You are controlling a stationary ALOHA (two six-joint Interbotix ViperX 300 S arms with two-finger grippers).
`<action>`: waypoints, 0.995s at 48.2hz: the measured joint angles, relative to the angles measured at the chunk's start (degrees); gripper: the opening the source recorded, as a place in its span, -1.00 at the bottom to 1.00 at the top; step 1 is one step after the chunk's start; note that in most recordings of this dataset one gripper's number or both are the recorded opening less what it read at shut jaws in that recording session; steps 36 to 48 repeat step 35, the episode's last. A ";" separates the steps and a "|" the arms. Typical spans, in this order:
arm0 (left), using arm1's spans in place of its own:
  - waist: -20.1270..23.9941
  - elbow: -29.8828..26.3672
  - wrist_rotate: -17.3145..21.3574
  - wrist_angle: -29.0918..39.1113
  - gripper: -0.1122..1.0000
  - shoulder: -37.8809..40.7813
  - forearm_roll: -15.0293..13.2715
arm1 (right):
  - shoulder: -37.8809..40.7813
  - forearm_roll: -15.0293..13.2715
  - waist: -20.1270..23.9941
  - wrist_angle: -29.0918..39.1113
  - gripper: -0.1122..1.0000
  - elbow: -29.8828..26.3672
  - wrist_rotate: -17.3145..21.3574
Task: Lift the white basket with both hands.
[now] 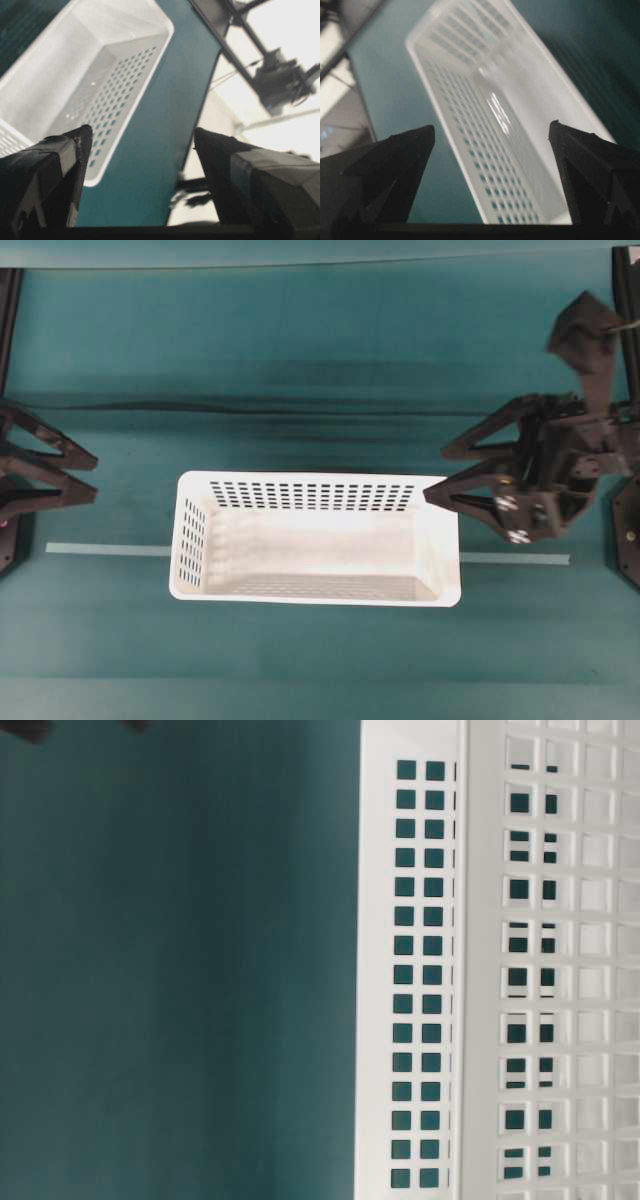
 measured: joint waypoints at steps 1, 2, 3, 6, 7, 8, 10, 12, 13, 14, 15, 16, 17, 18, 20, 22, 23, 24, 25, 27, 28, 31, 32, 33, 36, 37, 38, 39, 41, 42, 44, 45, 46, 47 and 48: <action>0.00 0.00 1.58 0.00 0.74 -0.35 -0.09 | -0.44 -0.18 0.00 -1.05 0.96 0.18 -1.14; 0.00 0.00 2.99 -0.09 0.74 -0.70 0.00 | -0.97 -0.26 0.00 -2.11 0.96 0.53 -2.29; 0.00 0.00 4.31 -0.09 0.74 -1.14 -0.09 | -1.49 -0.44 0.00 -3.08 0.95 0.79 -3.34; 0.00 0.00 7.73 -0.35 0.74 -2.02 -0.09 | -3.25 -0.79 0.00 -5.80 0.94 1.67 -6.86; 0.00 0.00 8.88 -0.53 0.74 -2.37 -0.09 | -3.87 -0.88 0.00 -6.50 0.93 1.93 -7.91; 0.00 0.00 9.84 -0.62 0.74 -2.55 -0.09 | -4.48 -0.88 0.00 -7.21 0.93 2.29 -8.88; 0.00 0.00 11.95 -1.23 0.74 -3.16 -0.09 | -5.80 -0.97 0.00 -8.17 0.92 2.72 -10.63; 0.00 0.00 13.62 -1.93 0.74 -3.60 -0.09 | -7.21 -0.97 0.09 -8.79 0.92 3.08 -12.13; 0.00 0.00 14.41 -2.46 0.74 -3.87 -0.09 | -7.91 -1.05 0.00 -8.96 0.92 3.25 -12.74; 0.09 0.00 15.29 -2.90 0.74 -4.22 -0.09 | -8.53 -1.05 0.00 -9.05 0.92 3.34 -13.27; 0.00 0.00 16.08 -3.52 0.74 -4.39 -0.09 | -9.14 -1.05 0.00 -9.14 0.92 3.52 -13.80; 0.00 0.00 16.88 -4.13 0.74 -4.66 -0.09 | -9.76 -1.05 0.00 -9.23 0.92 3.69 -14.15; 0.00 0.00 17.58 -4.57 0.73 -4.83 -0.09 | -10.28 -1.05 0.09 -9.23 0.92 3.69 -14.50; 0.00 0.00 18.11 -5.10 0.73 -5.10 -0.09 | -10.81 -1.05 0.00 -9.23 0.92 3.87 -14.77; 0.00 0.00 19.60 -5.80 0.73 -5.54 0.00 | -11.78 -1.05 0.00 -9.32 0.92 4.13 -15.12; 0.00 0.00 20.83 -6.33 0.73 -5.89 -0.09 | -12.74 -0.97 -0.09 -9.23 0.92 4.39 -15.29; 0.00 0.00 21.53 -6.59 0.73 -5.98 -0.09 | -13.18 -1.05 -0.18 -9.23 0.92 4.48 -15.29; 0.00 0.00 22.32 -6.86 0.73 -6.24 -0.09 | -13.71 -1.05 -0.18 -9.23 0.92 4.57 -15.38; 0.00 0.00 22.94 -7.03 0.73 -6.50 -0.09 | -14.24 -1.05 -0.18 -9.14 0.92 4.66 -15.47; 0.00 0.00 23.73 -7.38 0.73 -6.86 0.00 | -15.12 -1.05 -0.26 -9.05 0.92 4.92 -15.64; 0.00 0.00 23.99 -7.47 0.73 -6.94 -0.09 | -15.56 -1.05 -0.26 -8.96 0.92 5.01 -15.64; 0.00 0.00 24.43 -7.47 0.73 -7.29 -0.09 | -16.79 -1.23 -0.35 -8.79 0.92 5.36 -15.73; 0.00 0.00 24.61 -7.56 0.73 -7.47 -0.09 | -17.14 -1.32 -0.35 -8.70 0.92 5.54 -15.73; 0.00 0.00 24.61 -7.56 0.73 -7.56 -0.09 | -17.49 -1.58 -0.44 -8.70 0.92 5.54 -15.73; 0.00 0.00 24.43 -7.65 0.73 -7.73 -0.09 | -18.19 -2.02 -0.35 -8.79 0.92 5.71 -15.73; 0.00 0.00 24.43 -7.65 0.73 -7.73 -0.09 | -18.19 -2.02 -0.35 -8.79 0.92 5.71 -15.73; 0.00 0.00 24.43 -7.65 0.73 -7.73 -0.09 | -18.19 -2.02 -0.35 -8.79 0.92 5.71 -15.73; 0.00 0.00 24.43 -7.65 0.73 -7.73 -0.09 | -18.19 -2.02 -0.35 -8.79 0.92 5.71 -15.73; 0.00 0.00 24.43 -7.65 0.73 -7.73 -0.09 | -18.19 -2.02 -0.35 -8.79 0.92 5.71 -15.73; 0.00 0.00 24.43 -7.65 0.73 -7.73 -0.09 | -18.19 -2.02 -0.35 -8.79 0.92 5.71 -15.73; 0.00 0.00 24.43 -7.65 0.73 -7.73 -0.09 | -18.19 -2.02 -0.35 -8.79 0.92 5.71 -15.73; 0.00 0.00 24.43 -7.65 0.73 -7.73 -0.09 | -18.19 -2.02 -0.35 -8.79 0.92 5.71 -15.73; 0.00 0.00 24.43 -7.65 0.73 -7.73 -0.09 | -18.19 -2.02 -0.35 -8.79 0.92 5.71 -15.73; 0.00 0.00 24.43 -7.65 0.73 -7.73 -0.09 | -18.19 -2.02 -0.35 -8.79 0.92 5.71 -15.73; 0.00 0.00 24.43 -7.65 0.73 -7.73 -0.09 | -18.19 -2.02 -0.35 -8.79 0.92 5.71 -15.73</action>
